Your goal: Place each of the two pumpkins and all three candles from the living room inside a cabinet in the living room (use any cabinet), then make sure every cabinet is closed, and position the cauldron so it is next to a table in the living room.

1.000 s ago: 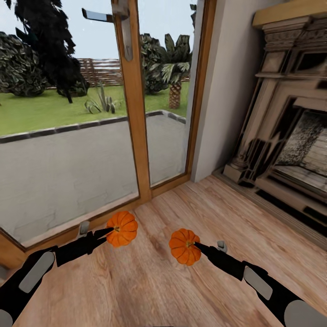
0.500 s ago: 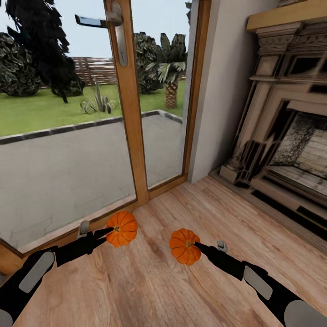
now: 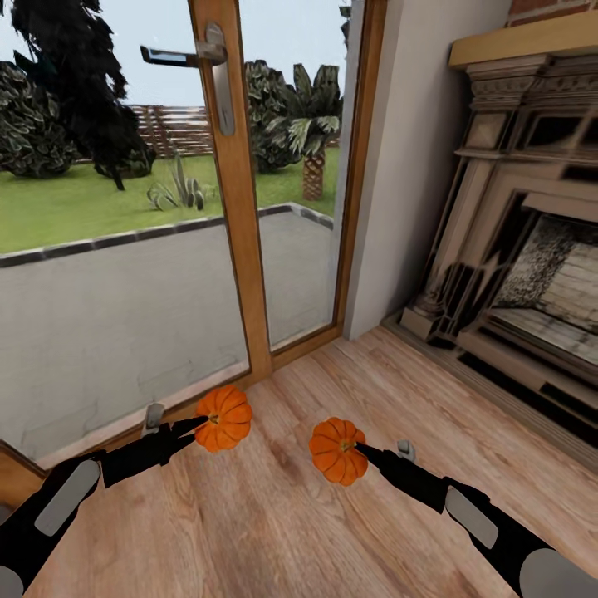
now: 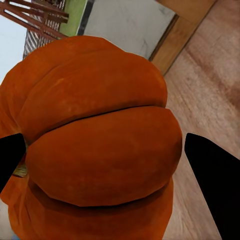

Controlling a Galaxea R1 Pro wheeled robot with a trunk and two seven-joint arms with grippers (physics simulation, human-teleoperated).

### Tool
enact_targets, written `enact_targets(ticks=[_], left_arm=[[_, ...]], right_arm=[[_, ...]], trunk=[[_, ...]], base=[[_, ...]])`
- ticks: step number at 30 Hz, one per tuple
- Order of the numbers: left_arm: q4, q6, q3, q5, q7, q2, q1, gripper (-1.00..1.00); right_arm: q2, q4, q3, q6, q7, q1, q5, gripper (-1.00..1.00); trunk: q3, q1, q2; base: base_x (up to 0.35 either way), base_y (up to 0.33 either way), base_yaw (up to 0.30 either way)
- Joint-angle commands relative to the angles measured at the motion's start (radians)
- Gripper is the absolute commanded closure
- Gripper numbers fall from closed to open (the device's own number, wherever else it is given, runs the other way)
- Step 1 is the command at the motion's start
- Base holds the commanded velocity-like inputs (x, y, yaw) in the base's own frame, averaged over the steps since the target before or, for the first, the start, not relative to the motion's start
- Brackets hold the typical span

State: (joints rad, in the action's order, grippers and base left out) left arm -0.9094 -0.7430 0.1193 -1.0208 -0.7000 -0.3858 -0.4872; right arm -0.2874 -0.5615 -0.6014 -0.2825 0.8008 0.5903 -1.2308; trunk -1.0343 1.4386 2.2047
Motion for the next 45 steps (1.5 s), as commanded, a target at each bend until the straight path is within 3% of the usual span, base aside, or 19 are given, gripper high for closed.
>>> enact_targets(ticks=[1,45], left_arm=[[0.0,-0.006,0.003,-0.007,0.0,-0.001,-0.001,1.0],[0.001,-0.006,0.003,-0.007,0.0,-0.001,-0.001,1.0]], right_arm=[[-0.001,0.0,-0.005,-0.006,0.001,0.001,-0.01,1.0],[-0.001,0.002,-0.006,-0.004,-0.001,0.001,-0.009,1.0]], trunk=[[0.002,-0.004,-0.007],[0.14,-0.173,-0.315]], base=[[0.0,0.0,0.0],[0.0,0.0,0.0]])
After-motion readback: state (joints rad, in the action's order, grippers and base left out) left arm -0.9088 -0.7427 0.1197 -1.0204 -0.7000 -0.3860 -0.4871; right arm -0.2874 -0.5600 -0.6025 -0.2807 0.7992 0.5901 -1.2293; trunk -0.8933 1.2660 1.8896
